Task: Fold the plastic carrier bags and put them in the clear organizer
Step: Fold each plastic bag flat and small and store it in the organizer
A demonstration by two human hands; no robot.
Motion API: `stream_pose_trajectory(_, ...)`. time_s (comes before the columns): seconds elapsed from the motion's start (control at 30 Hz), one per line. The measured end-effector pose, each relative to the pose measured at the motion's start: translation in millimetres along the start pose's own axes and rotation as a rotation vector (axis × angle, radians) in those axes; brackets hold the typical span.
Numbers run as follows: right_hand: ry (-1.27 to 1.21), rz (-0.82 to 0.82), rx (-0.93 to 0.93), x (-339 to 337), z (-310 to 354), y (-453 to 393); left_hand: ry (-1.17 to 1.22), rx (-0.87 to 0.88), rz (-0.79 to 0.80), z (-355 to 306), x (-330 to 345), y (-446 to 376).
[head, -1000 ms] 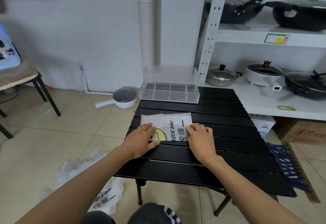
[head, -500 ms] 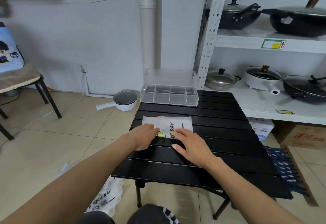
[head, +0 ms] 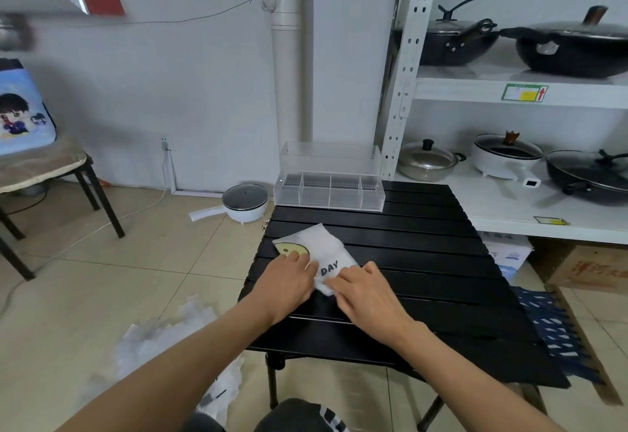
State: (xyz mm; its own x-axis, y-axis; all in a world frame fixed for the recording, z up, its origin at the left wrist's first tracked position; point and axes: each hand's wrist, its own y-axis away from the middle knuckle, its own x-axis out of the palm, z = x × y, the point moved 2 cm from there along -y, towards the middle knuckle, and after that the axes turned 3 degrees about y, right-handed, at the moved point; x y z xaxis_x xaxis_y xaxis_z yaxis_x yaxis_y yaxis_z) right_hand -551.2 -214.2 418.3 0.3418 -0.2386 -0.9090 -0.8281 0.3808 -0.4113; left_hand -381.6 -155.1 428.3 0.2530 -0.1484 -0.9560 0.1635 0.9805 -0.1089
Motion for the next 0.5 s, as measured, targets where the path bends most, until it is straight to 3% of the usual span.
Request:
stream_pose_trajectory(0.1, -0.032, -0.006, -0.035, 2, 1, 5, 0.057, -0.044, -0.023, 2, 5, 8)
stream_pose_trajectory(0.23, -0.04, -0.016, 0.184, 7, -20, 16, 0.21, -0.048, -0.03, 10, 10, 22)
stream_pose_trajectory(0.37, -0.224, 0.085, 0.406, 10, -35, 13, 0.352, -0.052, -0.001, 17, 15, 30)
stream_pose_trajectory(0.5, -0.415, 0.185, 0.439, 11, -36, -7, 0.414, -0.038, -0.017, 24, 23, 36)
